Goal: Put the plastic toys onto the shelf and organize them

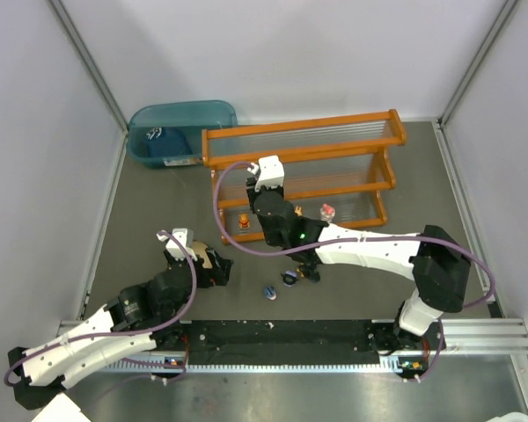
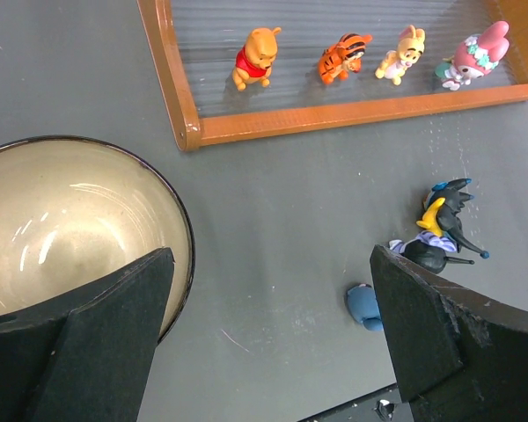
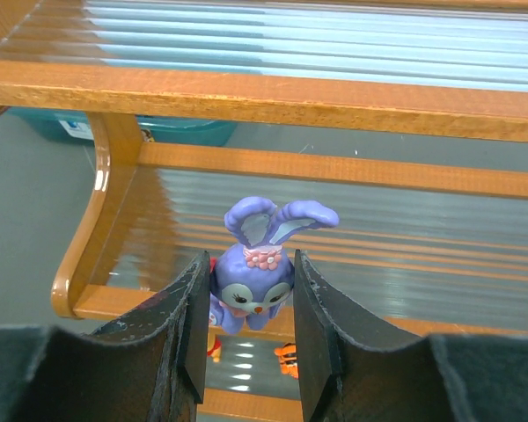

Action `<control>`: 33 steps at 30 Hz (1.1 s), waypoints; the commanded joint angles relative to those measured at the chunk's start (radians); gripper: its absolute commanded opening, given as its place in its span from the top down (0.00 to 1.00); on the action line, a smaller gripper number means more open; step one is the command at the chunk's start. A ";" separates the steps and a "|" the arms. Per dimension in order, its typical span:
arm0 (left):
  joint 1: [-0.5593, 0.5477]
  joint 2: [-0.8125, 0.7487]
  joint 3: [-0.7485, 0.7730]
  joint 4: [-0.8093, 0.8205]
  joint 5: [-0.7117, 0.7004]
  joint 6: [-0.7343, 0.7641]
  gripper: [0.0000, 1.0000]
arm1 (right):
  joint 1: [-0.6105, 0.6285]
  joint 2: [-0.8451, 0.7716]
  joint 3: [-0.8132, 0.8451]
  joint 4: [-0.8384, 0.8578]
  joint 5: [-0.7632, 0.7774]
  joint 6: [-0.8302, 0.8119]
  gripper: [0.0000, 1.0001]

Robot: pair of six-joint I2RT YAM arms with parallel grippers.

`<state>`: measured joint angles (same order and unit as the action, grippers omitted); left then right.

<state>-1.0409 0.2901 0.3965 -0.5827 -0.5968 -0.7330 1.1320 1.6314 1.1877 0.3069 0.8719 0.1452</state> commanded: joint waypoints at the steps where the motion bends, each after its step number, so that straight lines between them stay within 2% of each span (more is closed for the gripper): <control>1: 0.004 -0.005 0.039 0.012 -0.029 0.017 0.01 | 0.014 0.030 0.062 0.057 0.041 -0.027 1.00; 17: 0.004 -0.017 0.045 0.003 -0.049 0.012 0.01 | 0.009 0.130 0.119 0.095 0.088 -0.050 1.00; 33: 0.004 -0.040 0.056 -0.034 -0.089 0.001 0.01 | -0.006 0.189 0.161 0.064 0.090 -0.021 1.00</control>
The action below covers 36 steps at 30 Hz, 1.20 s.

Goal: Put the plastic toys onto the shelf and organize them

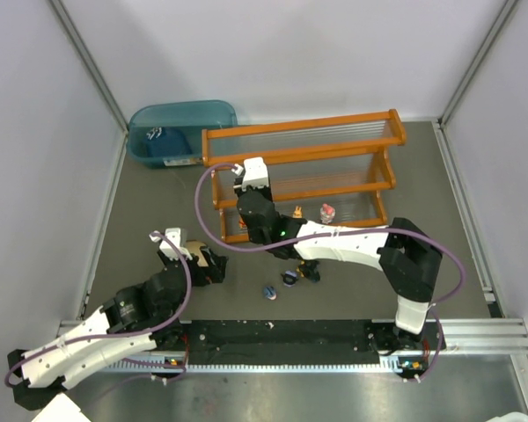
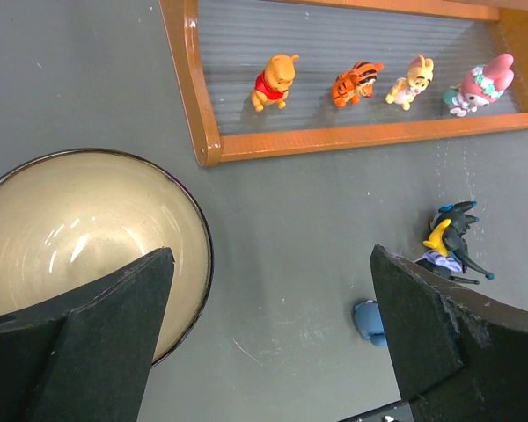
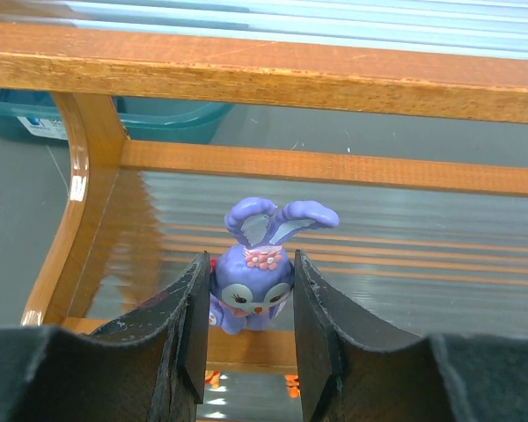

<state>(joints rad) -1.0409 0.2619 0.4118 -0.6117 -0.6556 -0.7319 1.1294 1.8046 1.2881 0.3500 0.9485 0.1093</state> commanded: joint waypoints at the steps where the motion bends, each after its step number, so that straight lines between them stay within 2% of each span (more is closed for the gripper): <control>1: 0.004 -0.013 0.042 -0.005 -0.030 0.000 0.01 | -0.002 0.021 0.065 0.020 0.013 0.015 1.00; 18: 0.004 -0.033 0.036 -0.006 -0.044 -0.004 0.01 | -0.019 0.059 0.083 -0.003 -0.008 0.044 1.00; 36: 0.004 -0.059 0.030 -0.006 -0.050 -0.003 0.01 | -0.023 0.081 0.093 -0.049 -0.011 0.067 0.78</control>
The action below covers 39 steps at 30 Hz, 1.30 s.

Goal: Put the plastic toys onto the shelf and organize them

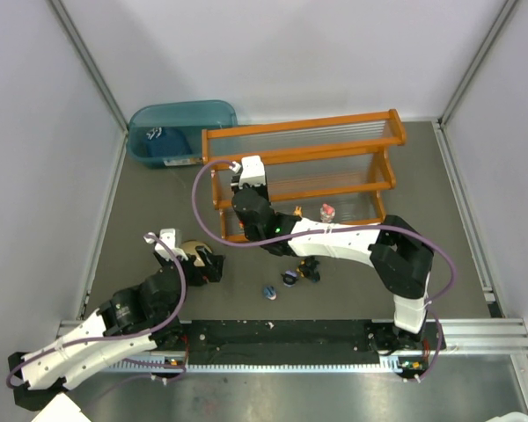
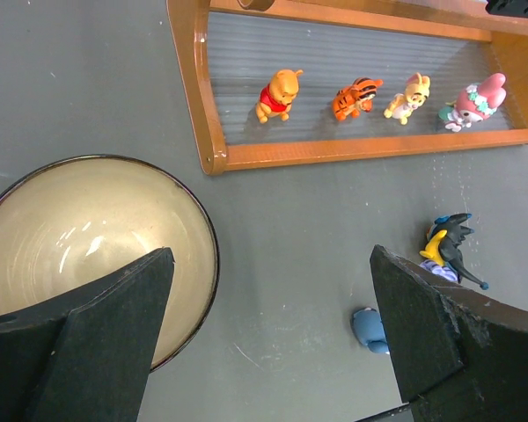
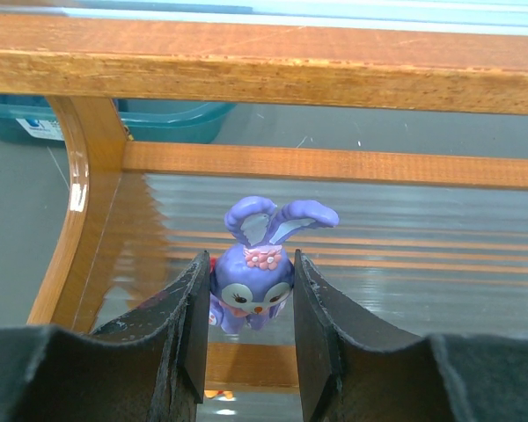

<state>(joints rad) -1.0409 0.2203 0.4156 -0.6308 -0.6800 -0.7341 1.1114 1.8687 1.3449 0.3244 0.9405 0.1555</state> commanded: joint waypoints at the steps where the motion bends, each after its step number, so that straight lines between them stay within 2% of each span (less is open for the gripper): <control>1: 0.004 -0.021 0.026 0.014 -0.026 -0.001 0.01 | -0.005 0.015 0.034 -0.024 -0.002 0.022 0.76; 12: 0.004 -0.022 0.025 0.014 -0.024 -0.002 0.01 | -0.005 0.003 0.016 -0.022 -0.005 0.019 0.57; 23: 0.004 -0.018 0.023 0.019 -0.023 0.001 0.01 | -0.004 -0.005 0.010 -0.019 -0.023 0.022 0.51; 39: 0.004 -0.033 0.023 0.013 -0.029 -0.002 0.01 | -0.002 -0.039 -0.023 0.027 -0.049 0.016 0.34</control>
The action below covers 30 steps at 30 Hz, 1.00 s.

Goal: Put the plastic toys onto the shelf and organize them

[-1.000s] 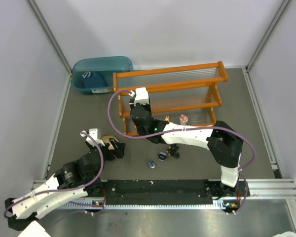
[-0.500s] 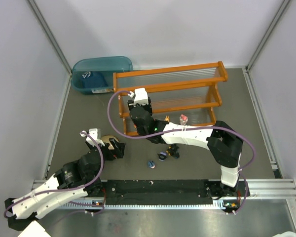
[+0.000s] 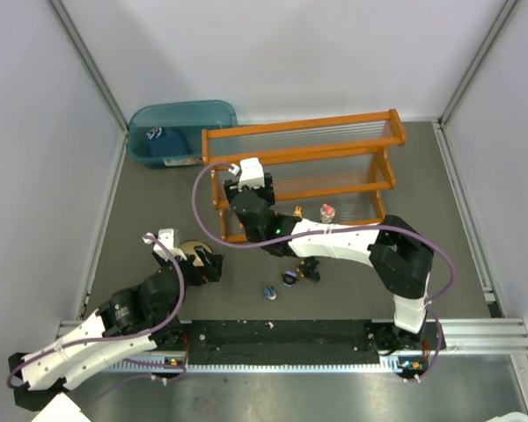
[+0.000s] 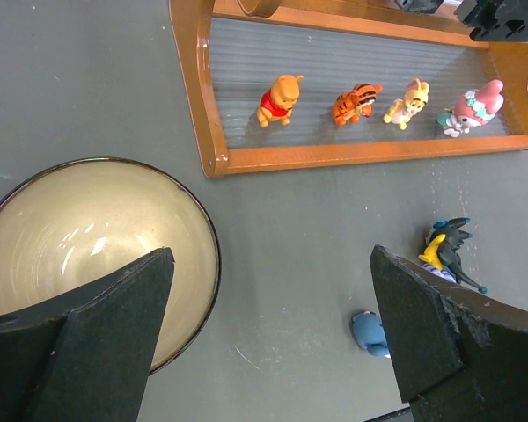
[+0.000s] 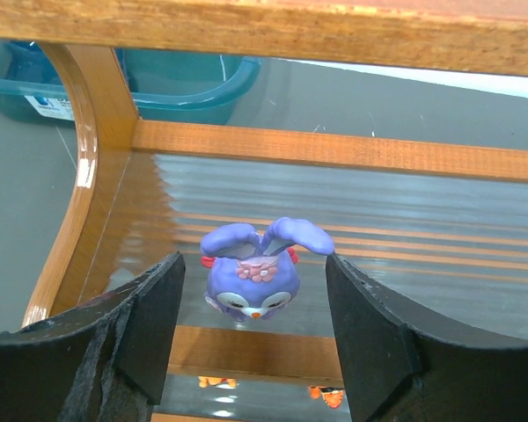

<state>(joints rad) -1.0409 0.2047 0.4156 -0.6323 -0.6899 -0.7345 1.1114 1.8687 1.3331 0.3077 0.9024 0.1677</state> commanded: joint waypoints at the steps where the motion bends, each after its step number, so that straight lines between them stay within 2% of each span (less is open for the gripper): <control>1: 0.004 -0.019 0.023 0.013 -0.019 0.000 0.01 | -0.002 -0.042 -0.014 0.047 -0.011 0.003 0.34; 11: 0.004 -0.024 0.025 0.009 -0.019 -0.002 0.01 | 0.019 -0.106 -0.089 0.110 0.009 -0.031 0.28; 18: 0.004 -0.041 0.022 0.005 -0.023 -0.005 0.01 | 0.030 -0.167 -0.121 0.091 -0.011 -0.017 0.26; 25: 0.004 -0.073 0.022 -0.015 -0.025 -0.016 0.01 | 0.057 -0.243 -0.170 -0.007 -0.068 0.044 0.20; 30: 0.004 -0.024 0.038 -0.009 0.041 -0.037 0.01 | 0.093 -0.403 -0.255 -0.137 -0.091 0.121 0.18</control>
<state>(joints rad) -1.0409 0.1432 0.4156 -0.6521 -0.6933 -0.7517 1.1690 1.6146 1.1236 0.2771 0.8394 0.2073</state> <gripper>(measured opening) 0.990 0.820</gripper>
